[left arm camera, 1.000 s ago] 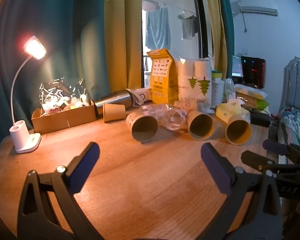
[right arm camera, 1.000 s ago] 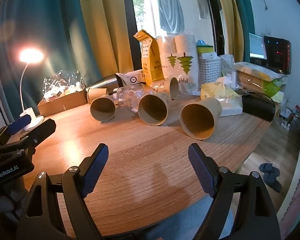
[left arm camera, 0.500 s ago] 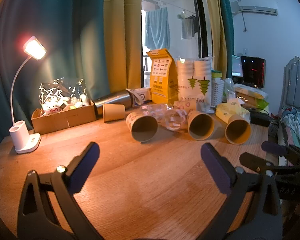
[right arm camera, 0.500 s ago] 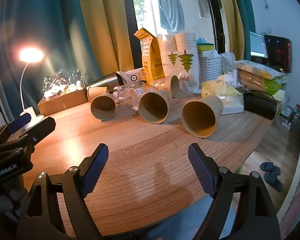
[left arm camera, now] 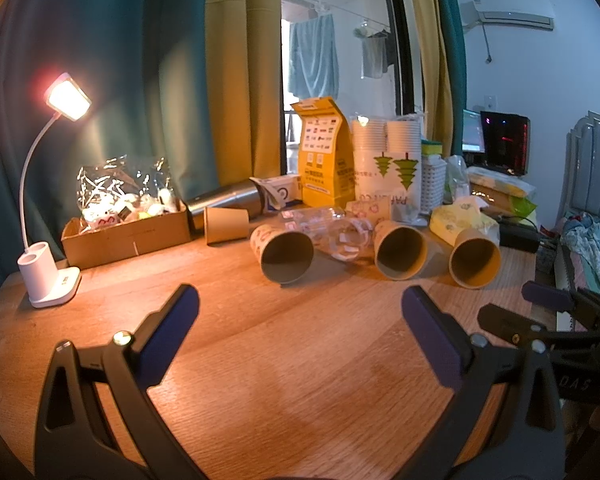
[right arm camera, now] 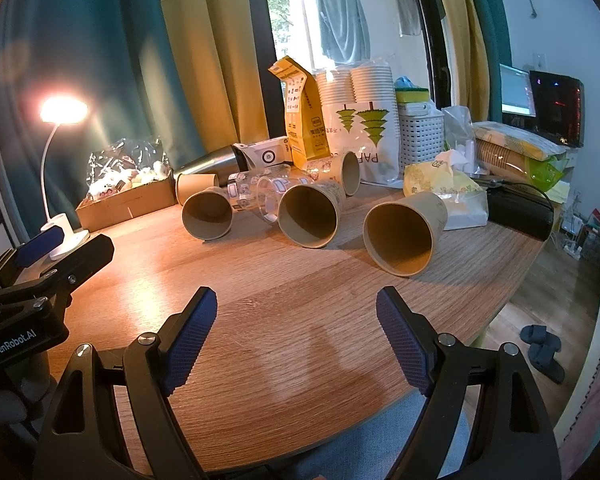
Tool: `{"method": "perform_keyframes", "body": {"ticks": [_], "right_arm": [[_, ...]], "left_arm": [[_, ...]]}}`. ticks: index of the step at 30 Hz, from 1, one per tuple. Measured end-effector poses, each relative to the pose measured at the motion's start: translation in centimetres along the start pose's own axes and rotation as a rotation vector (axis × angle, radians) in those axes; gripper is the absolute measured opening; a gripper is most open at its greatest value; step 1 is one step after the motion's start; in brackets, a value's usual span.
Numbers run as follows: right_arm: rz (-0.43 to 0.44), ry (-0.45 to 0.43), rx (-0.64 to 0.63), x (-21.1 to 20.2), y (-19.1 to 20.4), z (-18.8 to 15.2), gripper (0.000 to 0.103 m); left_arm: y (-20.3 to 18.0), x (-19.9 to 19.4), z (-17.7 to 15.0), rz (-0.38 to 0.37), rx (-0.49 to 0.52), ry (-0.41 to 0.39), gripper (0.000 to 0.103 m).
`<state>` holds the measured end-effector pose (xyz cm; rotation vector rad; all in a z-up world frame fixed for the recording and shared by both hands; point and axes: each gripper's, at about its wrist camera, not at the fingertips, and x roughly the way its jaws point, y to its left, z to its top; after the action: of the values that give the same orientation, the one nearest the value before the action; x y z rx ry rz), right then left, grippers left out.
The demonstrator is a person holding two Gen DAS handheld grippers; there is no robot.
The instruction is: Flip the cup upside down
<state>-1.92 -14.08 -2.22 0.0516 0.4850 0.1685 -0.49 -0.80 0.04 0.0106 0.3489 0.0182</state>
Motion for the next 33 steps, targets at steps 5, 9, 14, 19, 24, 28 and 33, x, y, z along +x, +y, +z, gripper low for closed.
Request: {"method": "perform_keyframes", "body": {"ticks": [5,9,14,19,24,28,33], "right_arm": [[0.001,0.000,0.000,0.0,-0.1,0.0,0.085],[0.006,0.002,0.004,0.1,-0.1,0.0,0.085],[0.039,0.014,0.016,0.7,-0.3,0.0,0.085],[0.100,0.036,0.022,1.7,-0.7,0.3,0.085],[0.164,0.068,0.059,3.6,-2.6,1.6,0.085],[0.196,0.098,0.093,5.5,-4.3,2.3,0.085],[0.226,0.101,0.137,6.7,-6.3,2.3,0.085]], "left_arm": [[-0.2,0.0,0.0,-0.006,0.004,0.004,0.102],[-0.4,0.1,0.0,-0.008,0.007,0.008,0.102],[-0.5,0.7,0.0,-0.026,0.015,0.041,0.102],[-0.5,2.3,0.2,-0.053,0.012,0.134,0.102],[-1.7,4.3,3.5,-0.113,0.077,0.281,0.102],[-4.1,6.1,7.3,-0.099,0.208,0.303,0.102],[-6.0,10.9,10.0,-0.117,0.279,0.409,0.102]]}}
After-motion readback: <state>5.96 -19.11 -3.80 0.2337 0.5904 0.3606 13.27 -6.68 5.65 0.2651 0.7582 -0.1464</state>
